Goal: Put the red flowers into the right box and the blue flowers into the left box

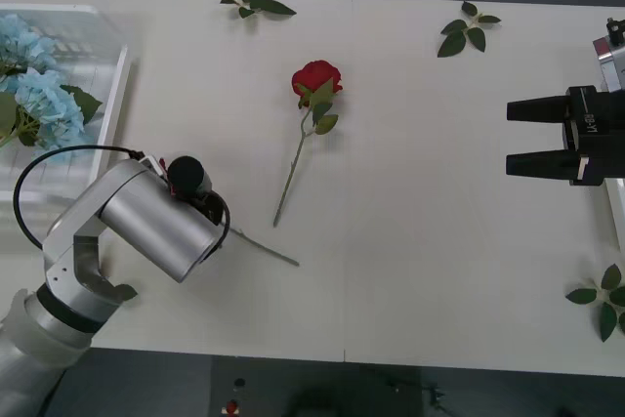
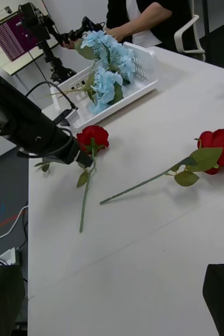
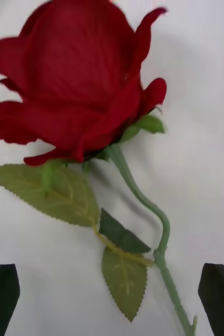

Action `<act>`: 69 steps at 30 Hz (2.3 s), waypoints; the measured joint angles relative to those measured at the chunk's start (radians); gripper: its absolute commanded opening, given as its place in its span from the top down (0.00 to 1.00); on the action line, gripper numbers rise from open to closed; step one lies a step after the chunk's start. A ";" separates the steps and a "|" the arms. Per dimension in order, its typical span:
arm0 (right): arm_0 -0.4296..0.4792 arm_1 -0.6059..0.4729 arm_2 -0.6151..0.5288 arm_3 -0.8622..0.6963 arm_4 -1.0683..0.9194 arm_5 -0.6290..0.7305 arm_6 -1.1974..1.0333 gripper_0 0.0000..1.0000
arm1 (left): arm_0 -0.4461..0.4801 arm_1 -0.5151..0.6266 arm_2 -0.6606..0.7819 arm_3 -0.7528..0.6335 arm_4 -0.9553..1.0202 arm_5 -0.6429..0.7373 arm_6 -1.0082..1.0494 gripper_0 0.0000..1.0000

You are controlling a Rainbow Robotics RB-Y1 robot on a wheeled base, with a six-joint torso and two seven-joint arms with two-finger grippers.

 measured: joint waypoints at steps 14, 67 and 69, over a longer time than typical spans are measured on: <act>0.000 0.000 0.000 0.000 0.000 0.000 0.000 0.00 | 0.000 0.006 0.045 0.165 -0.082 -0.206 0.006 0.00; 0.000 0.000 0.000 0.001 -0.056 0.017 0.000 0.00 | 0.056 0.006 0.295 -0.199 0.287 -0.709 -0.965 1.00; 0.000 0.000 0.000 0.001 -0.064 0.024 0.000 0.00 | 0.056 0.006 0.295 -0.158 0.328 -0.803 -1.088 1.00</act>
